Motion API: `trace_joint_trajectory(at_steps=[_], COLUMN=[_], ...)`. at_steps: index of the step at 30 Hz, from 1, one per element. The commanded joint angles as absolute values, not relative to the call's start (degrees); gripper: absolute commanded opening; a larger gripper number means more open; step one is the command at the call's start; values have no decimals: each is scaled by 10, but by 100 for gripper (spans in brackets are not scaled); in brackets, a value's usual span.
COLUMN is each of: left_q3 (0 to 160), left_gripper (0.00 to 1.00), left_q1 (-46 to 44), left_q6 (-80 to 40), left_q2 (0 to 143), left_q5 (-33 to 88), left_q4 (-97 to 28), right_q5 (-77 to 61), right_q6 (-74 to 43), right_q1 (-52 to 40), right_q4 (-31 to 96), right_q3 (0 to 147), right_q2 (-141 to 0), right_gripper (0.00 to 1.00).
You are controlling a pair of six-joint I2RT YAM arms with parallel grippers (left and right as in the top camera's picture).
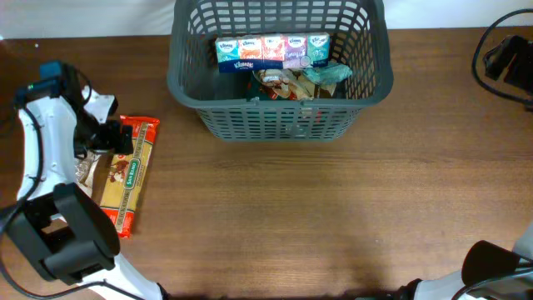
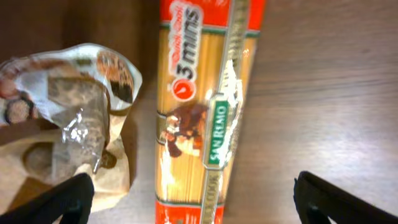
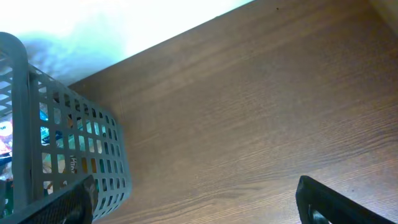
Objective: Pack container
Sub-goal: 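Grasp the red spaghetti pack with the left gripper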
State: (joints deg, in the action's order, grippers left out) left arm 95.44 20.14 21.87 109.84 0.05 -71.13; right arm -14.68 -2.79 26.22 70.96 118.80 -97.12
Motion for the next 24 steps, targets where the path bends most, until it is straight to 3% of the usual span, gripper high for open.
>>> trace_joint_trajectory(at_steps=[1, 24], left_q3=[921, 800], left_gripper=[98, 93], left_q1=[206, 200], left_q6=[241, 236], left_q2=[1080, 1140], left_q5=[14, 17], left_q4=[-687, -533], right_q5=[-152, -152], right_q6=[-29, -29], right_q1=[263, 263], right_q4=[710, 710], right_q3=[1184, 1184], right_q2=[-970, -970], right_gripper=[99, 99])
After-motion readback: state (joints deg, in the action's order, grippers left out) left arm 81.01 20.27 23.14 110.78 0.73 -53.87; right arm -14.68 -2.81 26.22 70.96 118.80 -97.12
